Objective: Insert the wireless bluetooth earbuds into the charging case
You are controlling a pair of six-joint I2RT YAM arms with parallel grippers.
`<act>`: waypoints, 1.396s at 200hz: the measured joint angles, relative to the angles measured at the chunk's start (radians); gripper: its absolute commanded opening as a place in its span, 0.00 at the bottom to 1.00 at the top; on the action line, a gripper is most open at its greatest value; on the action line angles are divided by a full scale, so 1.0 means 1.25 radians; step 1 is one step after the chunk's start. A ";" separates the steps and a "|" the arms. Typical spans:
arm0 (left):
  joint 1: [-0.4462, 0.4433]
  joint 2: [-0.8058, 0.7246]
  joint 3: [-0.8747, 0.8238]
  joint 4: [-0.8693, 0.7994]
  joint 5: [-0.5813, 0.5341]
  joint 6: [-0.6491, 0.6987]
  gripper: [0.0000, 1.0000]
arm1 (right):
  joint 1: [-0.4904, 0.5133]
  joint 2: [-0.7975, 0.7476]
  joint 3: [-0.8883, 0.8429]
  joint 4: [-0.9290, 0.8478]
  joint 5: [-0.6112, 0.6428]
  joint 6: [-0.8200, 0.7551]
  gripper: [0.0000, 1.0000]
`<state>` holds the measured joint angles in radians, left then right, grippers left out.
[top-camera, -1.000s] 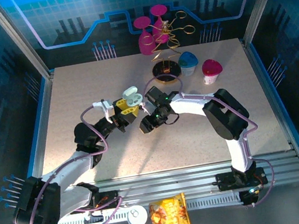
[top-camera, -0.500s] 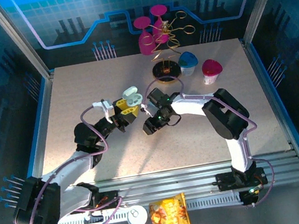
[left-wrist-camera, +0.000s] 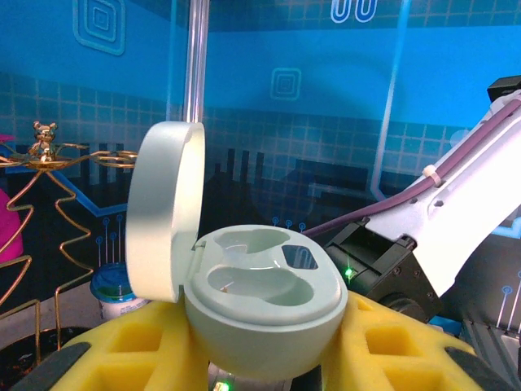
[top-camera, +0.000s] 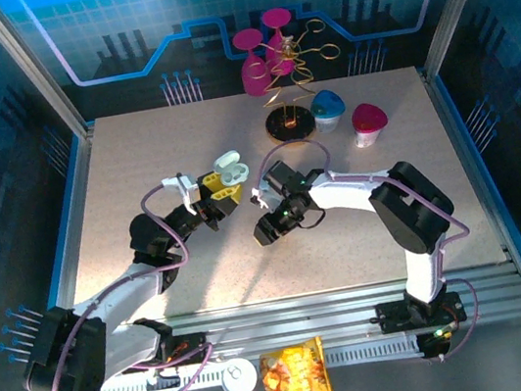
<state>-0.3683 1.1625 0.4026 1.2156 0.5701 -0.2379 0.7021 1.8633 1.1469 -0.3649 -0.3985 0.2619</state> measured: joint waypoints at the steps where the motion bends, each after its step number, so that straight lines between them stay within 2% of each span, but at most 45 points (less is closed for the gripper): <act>1: 0.000 0.000 0.000 0.000 0.000 0.000 0.18 | -0.001 0.000 0.000 0.000 0.001 0.000 0.55; 26: 0.000 0.002 0.000 0.002 0.000 0.000 0.18 | -0.013 0.020 0.033 -0.003 0.003 -0.007 0.54; 61: 0.000 0.001 0.000 0.000 0.000 0.000 0.18 | -0.029 0.116 0.138 -0.003 -0.007 -0.038 0.54; 106: 0.000 -0.008 0.000 -0.008 0.000 0.001 0.18 | -0.040 0.169 0.177 -0.009 -0.053 -0.067 0.48; 214: -0.008 -0.009 0.000 -0.009 0.000 0.001 0.18 | -0.048 0.074 -0.006 0.086 -0.104 -0.032 0.41; 279: -0.008 -0.009 0.000 -0.009 0.000 0.003 0.18 | -0.041 0.056 -0.013 0.088 -0.066 0.026 0.38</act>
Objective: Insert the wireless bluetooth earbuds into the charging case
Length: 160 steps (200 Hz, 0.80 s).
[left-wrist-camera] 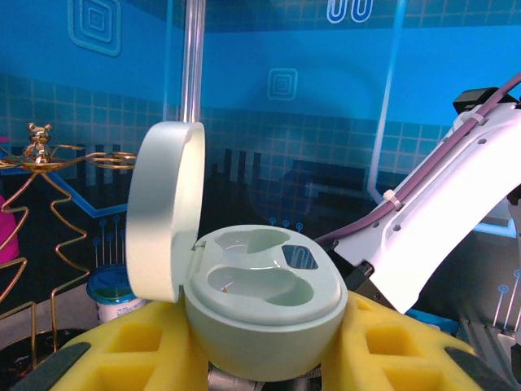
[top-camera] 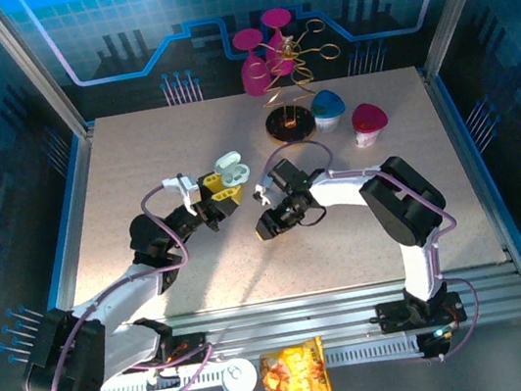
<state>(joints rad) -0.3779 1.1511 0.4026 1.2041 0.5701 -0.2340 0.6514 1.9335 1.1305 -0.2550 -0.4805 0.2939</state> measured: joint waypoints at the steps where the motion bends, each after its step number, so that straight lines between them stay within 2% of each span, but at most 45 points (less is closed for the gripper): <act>1: 0.000 0.000 0.000 0.000 0.000 0.000 0.19 | 0.000 0.000 0.001 -0.001 0.002 0.001 0.38; 96: -0.004 -0.002 0.000 -0.003 0.000 0.001 0.19 | 0.010 0.040 0.089 -0.061 0.061 0.025 0.34; 155: -0.004 -0.014 0.000 -0.003 0.000 0.001 0.19 | 0.035 0.055 0.107 -0.098 0.107 0.011 0.23; 160: -0.004 -0.015 0.000 -0.003 0.000 0.001 0.19 | 0.036 0.055 0.107 -0.098 0.110 0.010 0.19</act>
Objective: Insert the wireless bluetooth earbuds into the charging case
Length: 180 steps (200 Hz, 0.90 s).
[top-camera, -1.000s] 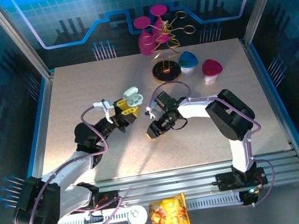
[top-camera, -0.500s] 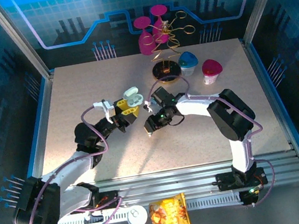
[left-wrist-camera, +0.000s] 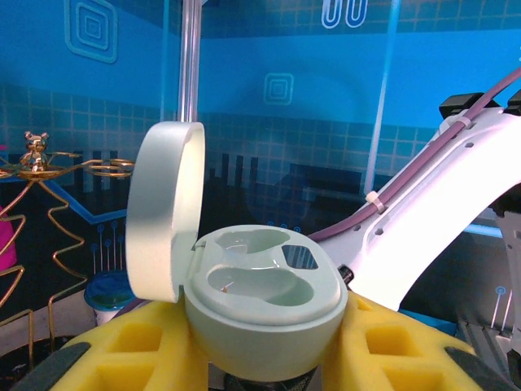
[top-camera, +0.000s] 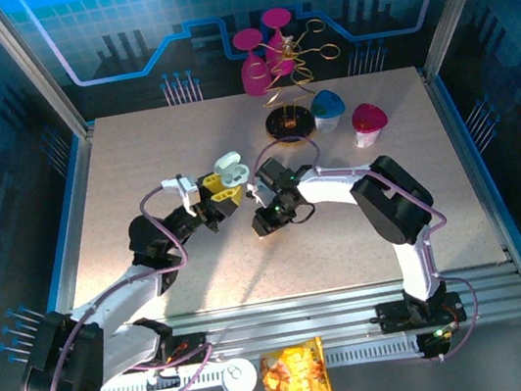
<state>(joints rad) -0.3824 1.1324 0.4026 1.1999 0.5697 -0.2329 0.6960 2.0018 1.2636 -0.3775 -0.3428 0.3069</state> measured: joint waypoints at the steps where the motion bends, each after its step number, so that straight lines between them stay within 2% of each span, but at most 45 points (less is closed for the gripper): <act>1: 0.000 0.000 0.000 0.000 0.000 0.000 0.19 | 0.000 0.000 0.000 0.000 0.000 0.000 0.19; 56: 0.000 -0.002 -0.001 0.000 0.000 0.002 0.19 | 0.011 -0.003 0.007 -0.012 0.026 -0.007 0.16; 88: 0.000 -0.002 -0.007 -0.012 -0.011 0.007 0.19 | 0.024 -0.047 -0.009 -0.028 0.094 -0.016 0.15; 164: 0.000 0.031 -0.010 -0.070 -0.062 0.038 0.19 | 0.033 -0.428 -0.090 -0.038 0.314 -0.114 0.12; 180: 0.000 0.043 -0.010 -0.078 -0.064 0.041 0.18 | 0.048 -0.492 -0.094 -0.030 0.349 -0.158 0.07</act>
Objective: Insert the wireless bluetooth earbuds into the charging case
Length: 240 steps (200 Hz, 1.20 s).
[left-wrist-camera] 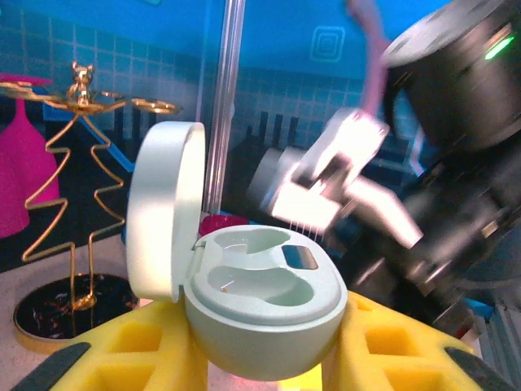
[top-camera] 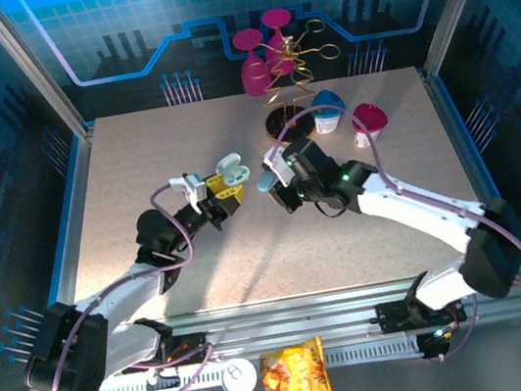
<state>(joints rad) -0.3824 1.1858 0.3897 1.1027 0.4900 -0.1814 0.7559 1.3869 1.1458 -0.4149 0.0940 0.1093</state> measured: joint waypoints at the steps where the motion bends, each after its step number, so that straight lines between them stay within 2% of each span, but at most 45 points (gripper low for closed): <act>1: 0.000 0.000 0.000 0.000 0.000 0.000 0.18 | 0.002 -0.005 0.000 0.001 0.004 -0.003 0.07; 36: 0.000 0.010 -0.002 -0.014 0.001 0.001 0.18 | 0.054 -0.085 0.002 0.041 0.048 -0.092 0.07; 77: 0.000 0.009 -0.006 -0.067 0.026 0.027 0.18 | 0.096 -0.084 0.038 0.060 0.057 -0.168 0.07; 134: 0.000 -0.007 -0.006 -0.124 0.072 0.063 0.18 | 0.102 -0.035 0.080 0.070 0.067 -0.218 0.07; 240: 0.000 -0.013 -0.006 -0.109 0.094 0.061 0.18 | 0.102 -0.015 0.085 0.043 0.059 -0.254 0.07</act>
<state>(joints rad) -0.3824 1.1698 0.3824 0.9661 0.6075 -0.1051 0.8837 1.3682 1.2526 -0.3607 0.1677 -0.2085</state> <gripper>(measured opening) 0.343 0.070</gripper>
